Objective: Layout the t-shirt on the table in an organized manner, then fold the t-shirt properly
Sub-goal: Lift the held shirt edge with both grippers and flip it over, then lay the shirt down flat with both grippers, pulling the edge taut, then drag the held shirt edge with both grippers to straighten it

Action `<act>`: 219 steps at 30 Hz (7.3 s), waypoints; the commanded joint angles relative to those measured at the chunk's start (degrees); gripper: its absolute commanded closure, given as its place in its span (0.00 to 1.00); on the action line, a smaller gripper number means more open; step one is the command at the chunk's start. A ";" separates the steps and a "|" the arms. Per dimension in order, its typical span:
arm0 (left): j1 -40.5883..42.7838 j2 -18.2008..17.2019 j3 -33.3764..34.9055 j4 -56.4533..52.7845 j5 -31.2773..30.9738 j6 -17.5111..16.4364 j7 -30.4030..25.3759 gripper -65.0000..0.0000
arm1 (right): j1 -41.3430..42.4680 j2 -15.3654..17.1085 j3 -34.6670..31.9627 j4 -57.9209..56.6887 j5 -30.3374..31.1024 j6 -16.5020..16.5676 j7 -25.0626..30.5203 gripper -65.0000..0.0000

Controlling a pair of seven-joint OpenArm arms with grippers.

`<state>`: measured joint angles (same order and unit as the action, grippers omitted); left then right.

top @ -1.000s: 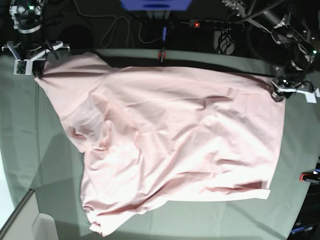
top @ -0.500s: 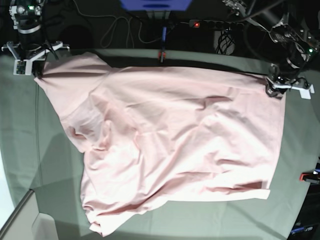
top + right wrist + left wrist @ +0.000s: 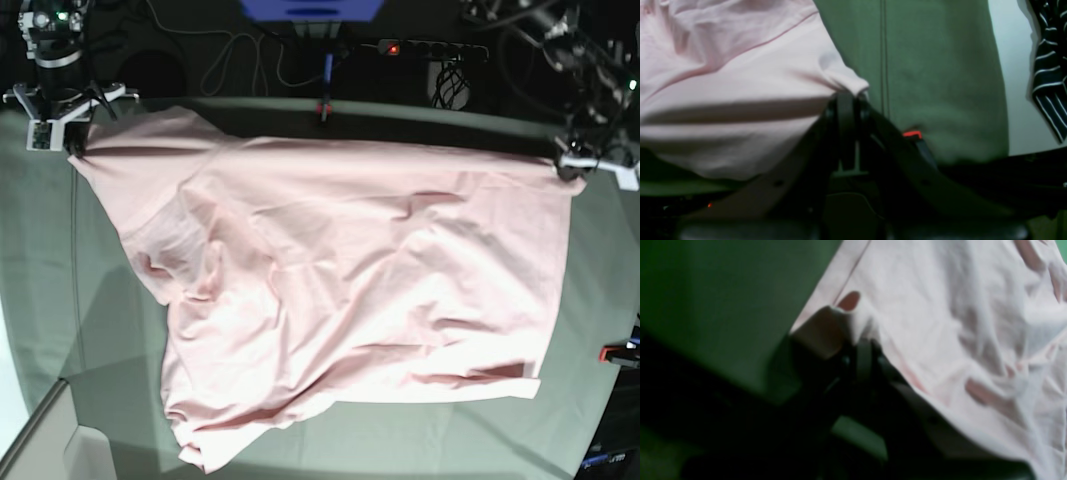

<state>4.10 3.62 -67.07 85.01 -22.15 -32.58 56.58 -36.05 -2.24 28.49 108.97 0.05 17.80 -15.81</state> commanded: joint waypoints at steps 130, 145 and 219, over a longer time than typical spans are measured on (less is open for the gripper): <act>18.36 -9.82 19.99 15.34 -6.82 4.40 1.58 0.99 | 7.61 -0.35 19.55 2.28 0.25 22.20 -15.79 1.00; 15.73 -7.35 17.53 14.55 -6.38 4.40 1.58 0.99 | 8.67 -1.76 19.47 2.46 0.25 22.20 -15.79 1.00; -9.24 -12.72 26.76 -8.66 7.87 5.11 -8.88 0.51 | 35.66 13.19 14.72 -25.06 -0.01 22.20 -15.88 0.47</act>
<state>-4.19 -8.34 -40.18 75.44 -13.47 -27.24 48.77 -0.99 10.04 43.03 82.91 -0.80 40.05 -33.04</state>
